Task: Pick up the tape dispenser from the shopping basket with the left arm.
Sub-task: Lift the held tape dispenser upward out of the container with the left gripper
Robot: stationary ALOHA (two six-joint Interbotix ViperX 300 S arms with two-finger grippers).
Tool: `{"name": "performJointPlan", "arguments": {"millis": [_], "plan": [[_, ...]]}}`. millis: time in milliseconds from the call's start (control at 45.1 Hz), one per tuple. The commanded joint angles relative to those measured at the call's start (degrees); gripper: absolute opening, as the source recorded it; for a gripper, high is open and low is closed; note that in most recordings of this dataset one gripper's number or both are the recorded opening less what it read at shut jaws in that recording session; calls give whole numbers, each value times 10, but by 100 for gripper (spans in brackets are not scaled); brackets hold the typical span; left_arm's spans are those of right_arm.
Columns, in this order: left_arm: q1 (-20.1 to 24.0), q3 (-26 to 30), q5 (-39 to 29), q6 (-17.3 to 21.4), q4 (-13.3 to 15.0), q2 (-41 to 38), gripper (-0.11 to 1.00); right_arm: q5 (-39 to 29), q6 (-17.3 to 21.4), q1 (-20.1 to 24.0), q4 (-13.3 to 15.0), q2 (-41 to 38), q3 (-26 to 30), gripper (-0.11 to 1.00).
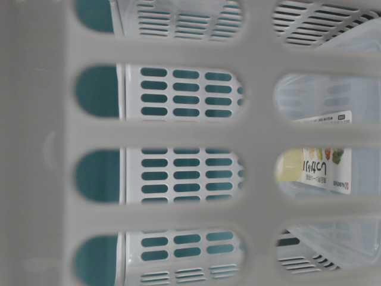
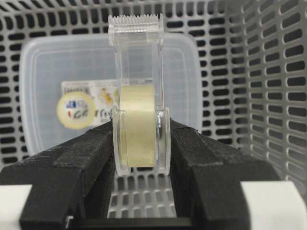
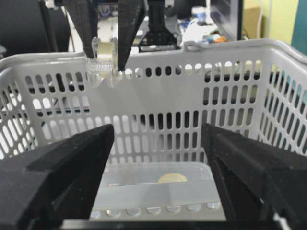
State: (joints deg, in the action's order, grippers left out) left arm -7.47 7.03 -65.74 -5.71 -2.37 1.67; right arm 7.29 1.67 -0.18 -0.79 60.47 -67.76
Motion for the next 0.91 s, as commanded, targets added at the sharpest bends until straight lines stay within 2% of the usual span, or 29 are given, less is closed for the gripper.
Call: {"name": "performJointPlan", "arguments": {"millis": [0,887], "plan": [[-4,12,4,-2,-2,7,30,8,1,-1,0,-4,4,71],[-11,7,21,-1,-2,-3,30,18,2,2,0,-4,4,68]]}}
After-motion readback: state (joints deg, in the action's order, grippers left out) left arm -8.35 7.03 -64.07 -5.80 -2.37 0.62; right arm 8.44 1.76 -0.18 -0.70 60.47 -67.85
